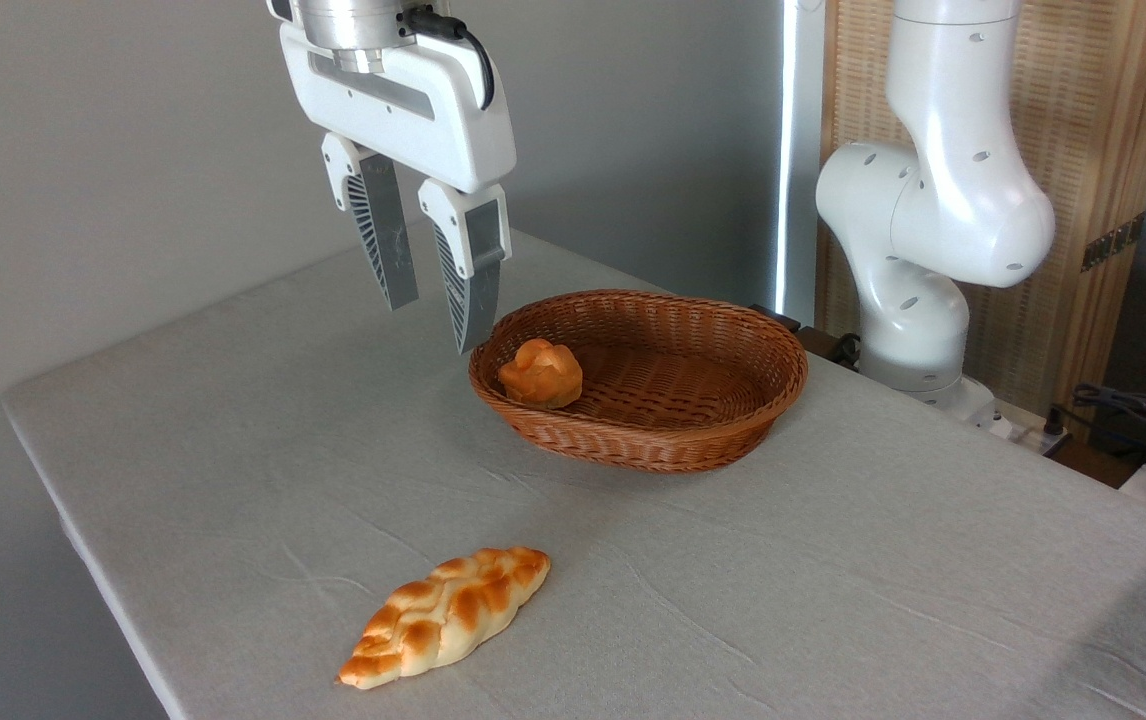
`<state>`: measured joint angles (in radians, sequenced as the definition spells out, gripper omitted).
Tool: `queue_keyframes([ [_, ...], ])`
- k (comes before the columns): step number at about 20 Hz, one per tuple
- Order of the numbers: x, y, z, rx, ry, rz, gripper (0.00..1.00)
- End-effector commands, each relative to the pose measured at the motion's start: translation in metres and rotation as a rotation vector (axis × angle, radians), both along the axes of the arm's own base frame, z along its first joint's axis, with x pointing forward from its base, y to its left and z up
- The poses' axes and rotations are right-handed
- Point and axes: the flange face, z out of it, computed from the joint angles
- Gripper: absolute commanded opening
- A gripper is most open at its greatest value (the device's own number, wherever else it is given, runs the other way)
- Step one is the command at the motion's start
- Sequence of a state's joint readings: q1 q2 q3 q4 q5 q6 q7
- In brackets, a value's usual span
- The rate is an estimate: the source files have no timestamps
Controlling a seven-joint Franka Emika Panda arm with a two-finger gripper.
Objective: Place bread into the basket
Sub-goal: 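Move the open gripper down toward the braided bread loaf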
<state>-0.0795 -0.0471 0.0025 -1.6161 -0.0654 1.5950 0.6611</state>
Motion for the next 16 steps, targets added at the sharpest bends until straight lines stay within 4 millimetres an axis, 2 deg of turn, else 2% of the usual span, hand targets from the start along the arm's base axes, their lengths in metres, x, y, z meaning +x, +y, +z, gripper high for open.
queue_keyframes([
  [1,-0.0002,0.0058,0.0052,0.011,-0.003,0.006,1.00],
  [13,0.0008,0.0058,0.0061,0.010,-0.012,0.008,1.00],
  [16,-0.0006,0.0084,-0.0007,0.011,0.002,0.014,1.00],
])
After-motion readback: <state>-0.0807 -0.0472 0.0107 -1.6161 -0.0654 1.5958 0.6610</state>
